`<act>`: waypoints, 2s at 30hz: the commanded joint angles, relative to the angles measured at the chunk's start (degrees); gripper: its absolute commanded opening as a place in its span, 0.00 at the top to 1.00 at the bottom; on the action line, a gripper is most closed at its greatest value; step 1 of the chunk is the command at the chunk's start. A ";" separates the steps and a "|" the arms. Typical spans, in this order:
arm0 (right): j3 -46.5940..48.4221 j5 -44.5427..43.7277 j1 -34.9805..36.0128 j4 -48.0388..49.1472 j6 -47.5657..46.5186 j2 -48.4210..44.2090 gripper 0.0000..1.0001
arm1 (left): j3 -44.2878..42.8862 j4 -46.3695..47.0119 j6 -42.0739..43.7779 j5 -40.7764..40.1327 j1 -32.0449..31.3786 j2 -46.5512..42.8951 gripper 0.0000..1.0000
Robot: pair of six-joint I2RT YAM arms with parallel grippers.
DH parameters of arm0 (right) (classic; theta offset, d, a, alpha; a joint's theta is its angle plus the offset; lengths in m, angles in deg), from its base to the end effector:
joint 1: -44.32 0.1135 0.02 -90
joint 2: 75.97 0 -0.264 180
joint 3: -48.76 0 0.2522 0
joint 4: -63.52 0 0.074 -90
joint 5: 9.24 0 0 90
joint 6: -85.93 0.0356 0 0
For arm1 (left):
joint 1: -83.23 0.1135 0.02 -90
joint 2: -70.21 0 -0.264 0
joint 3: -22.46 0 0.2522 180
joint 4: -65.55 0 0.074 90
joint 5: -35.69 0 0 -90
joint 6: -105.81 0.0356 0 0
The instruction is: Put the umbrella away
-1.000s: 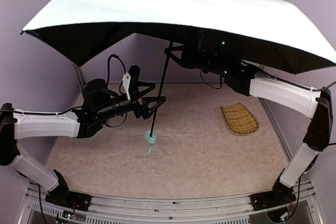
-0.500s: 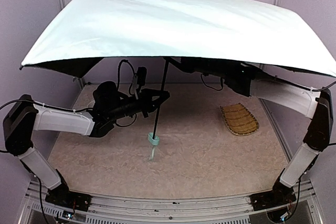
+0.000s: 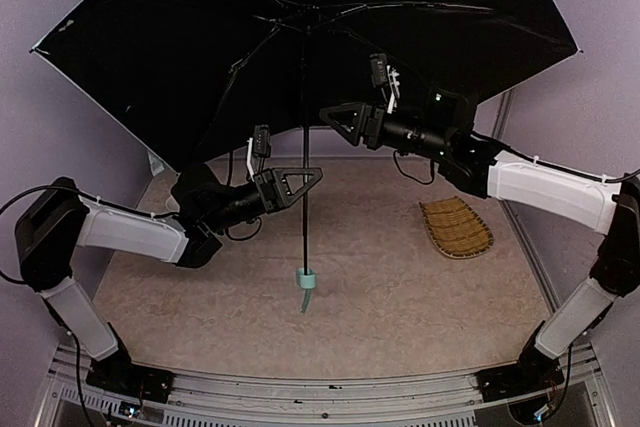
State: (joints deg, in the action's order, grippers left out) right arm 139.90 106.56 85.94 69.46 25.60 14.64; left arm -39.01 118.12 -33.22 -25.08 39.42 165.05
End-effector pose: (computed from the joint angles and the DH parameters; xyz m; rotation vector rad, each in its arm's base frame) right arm 0.2741 0.2642 0.3918 -0.5629 1.5170 1.3145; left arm 0.2421 -0.2563 0.2724 0.4474 1.4154 -1.6711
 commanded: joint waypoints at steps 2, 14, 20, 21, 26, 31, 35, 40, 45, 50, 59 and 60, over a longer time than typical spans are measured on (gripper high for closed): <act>-4.17 -2.99 -1.53 3.07 -1.12 -3.45 0.33 | -1.69 13.03 -11.06 2.38 -0.09 2.40 1.00; -9.76 -3.95 -5.89 5.91 1.86 -5.52 0.33 | -3.21 11.39 -11.00 2.39 -0.30 5.03 1.00; -7.77 2.22 -9.04 15.27 10.61 -2.17 0.32 | -3.67 9.97 -8.29 1.77 -1.36 5.72 1.00; -7.16 2.73 -9.48 19.54 13.82 -0.90 0.32 | -3.70 10.03 -7.63 1.71 -1.69 5.87 1.00; 2.02 2.90 -9.55 28.30 26.27 9.06 0.25 | -3.42 13.80 -8.22 2.36 -2.48 6.75 1.00; 10.75 1.32 -8.03 30.59 35.02 16.55 0.20 | -3.72 14.18 -7.96 2.68 -2.59 7.45 1.00; 13.22 -2.49 -6.54 32.17 37.56 19.16 0.21 | -4.39 14.11 -7.36 3.36 -2.81 7.93 1.00; 13.33 -7.61 -6.31 34.91 39.88 20.81 0.45 | -4.33 14.01 -6.94 3.29 -3.16 8.11 1.00; 15.91 -7.38 -6.21 35.34 41.14 22.85 0.48 | -4.03 14.18 -6.89 3.12 -3.30 7.89 1.00; 15.84 -9.46 -6.21 36.24 39.99 23.12 0.54 | -3.95 13.73 -6.28 3.02 -3.55 7.60 1.00; 20.37 -7.72 -6.47 34.00 39.63 25.53 0.58 | -4.34 12.35 -5.20 2.87 -3.74 6.95 1.00; 20.75 -7.41 -6.47 33.98 39.99 25.77 0.58 | -4.33 12.26 -5.12 2.78 -3.74 6.87 1.00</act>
State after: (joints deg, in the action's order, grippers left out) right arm 157.32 98.19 79.50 103.19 65.64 38.81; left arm -41.08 125.90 -41.79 -22.81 36.14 173.36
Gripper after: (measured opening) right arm 0.427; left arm 0.065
